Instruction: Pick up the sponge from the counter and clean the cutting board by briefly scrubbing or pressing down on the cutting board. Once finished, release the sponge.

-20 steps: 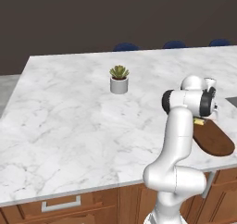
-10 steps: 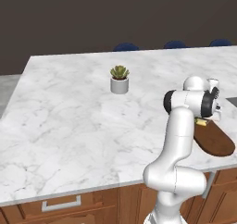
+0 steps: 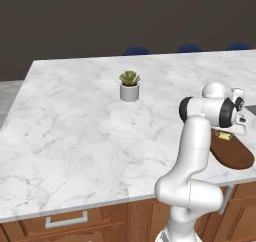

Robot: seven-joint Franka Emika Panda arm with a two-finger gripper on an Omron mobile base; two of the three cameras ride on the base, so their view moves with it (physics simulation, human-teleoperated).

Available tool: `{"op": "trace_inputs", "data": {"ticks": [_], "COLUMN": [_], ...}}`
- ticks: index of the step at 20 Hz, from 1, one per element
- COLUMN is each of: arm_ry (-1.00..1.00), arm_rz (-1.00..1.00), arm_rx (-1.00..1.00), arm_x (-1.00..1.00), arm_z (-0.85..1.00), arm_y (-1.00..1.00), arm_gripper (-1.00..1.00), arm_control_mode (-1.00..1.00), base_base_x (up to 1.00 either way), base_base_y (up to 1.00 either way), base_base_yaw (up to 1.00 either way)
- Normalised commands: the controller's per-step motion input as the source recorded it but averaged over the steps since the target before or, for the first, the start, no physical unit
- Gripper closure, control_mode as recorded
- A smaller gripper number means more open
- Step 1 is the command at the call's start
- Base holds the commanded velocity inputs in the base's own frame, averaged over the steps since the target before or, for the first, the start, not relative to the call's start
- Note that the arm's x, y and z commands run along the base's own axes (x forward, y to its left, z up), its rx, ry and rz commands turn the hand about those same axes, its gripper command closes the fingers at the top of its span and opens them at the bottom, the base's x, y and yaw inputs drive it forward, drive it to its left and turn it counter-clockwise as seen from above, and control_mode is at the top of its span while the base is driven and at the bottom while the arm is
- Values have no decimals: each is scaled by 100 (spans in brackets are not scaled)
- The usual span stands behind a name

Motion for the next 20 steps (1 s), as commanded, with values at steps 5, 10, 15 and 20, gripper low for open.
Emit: {"op": "trace_inputs", "data": {"ticks": [5,10,15,20], "arm_ry": [0,0,0,0], "arm_rz": [-1,0,0,0], "arm_rx": [0,0,-1,-1], "arm_x": [-94,-100,-100,-100], "arm_z": [-34,-28,-29,-28], "arm_y": [-6,-25,-30,-21], "arm_gripper": [100,100,100,100], "arm_control_mode": [-100,-100,-100,-100], "base_base_x": [0,0,0,0], "base_base_y": [0,0,0,0], "base_base_yaw": [0,0,0,0]}}
